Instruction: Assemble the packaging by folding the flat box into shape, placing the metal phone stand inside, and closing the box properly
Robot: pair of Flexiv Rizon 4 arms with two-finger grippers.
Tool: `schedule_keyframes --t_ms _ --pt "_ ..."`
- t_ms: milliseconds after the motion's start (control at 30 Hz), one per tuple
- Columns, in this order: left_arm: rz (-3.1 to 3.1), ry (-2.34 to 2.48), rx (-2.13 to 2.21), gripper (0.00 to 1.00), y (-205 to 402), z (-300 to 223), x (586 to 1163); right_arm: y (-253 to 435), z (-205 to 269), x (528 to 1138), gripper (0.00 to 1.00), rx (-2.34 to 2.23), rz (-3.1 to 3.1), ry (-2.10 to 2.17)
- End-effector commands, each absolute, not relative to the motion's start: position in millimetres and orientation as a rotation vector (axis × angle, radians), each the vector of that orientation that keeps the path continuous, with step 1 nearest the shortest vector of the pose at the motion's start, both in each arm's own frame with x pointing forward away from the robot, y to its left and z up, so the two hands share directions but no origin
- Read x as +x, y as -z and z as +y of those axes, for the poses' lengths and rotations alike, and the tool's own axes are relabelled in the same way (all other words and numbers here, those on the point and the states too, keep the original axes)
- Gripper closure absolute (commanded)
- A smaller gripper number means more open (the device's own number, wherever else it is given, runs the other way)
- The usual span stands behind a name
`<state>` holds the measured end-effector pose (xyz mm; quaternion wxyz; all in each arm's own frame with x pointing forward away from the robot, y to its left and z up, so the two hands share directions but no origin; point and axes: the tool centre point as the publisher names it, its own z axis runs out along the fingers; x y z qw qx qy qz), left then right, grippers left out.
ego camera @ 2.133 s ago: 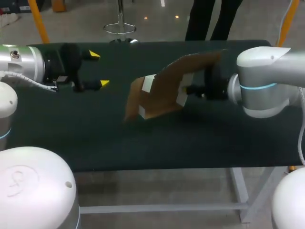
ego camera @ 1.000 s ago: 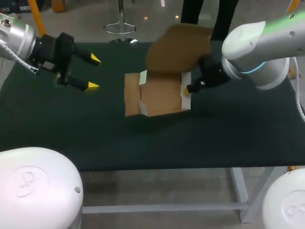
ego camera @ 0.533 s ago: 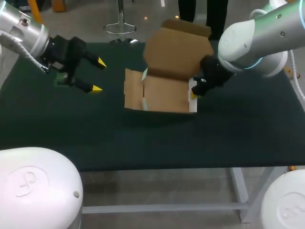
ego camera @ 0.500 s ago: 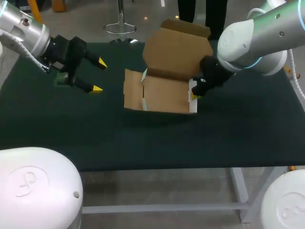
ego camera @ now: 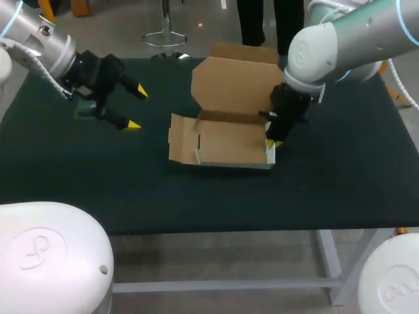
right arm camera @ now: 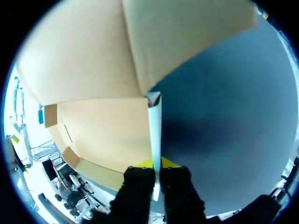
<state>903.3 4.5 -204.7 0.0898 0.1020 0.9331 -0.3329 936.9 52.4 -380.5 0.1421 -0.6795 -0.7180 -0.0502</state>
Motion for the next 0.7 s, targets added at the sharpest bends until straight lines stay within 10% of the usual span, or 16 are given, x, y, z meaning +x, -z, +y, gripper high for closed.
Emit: schedule_keyframes --t_ms 33,700 --pt "2.783 0.981 0.304 0.00 202.5 4.3 903.3 377.5 55.6 934.8 1.00 -1.985 -2.100 0.105" --pt "2.775 0.957 0.320 0.00 219.2 9.7 904.4 376.3 71.9 923.3 1.00 -2.009 -2.049 -0.136"
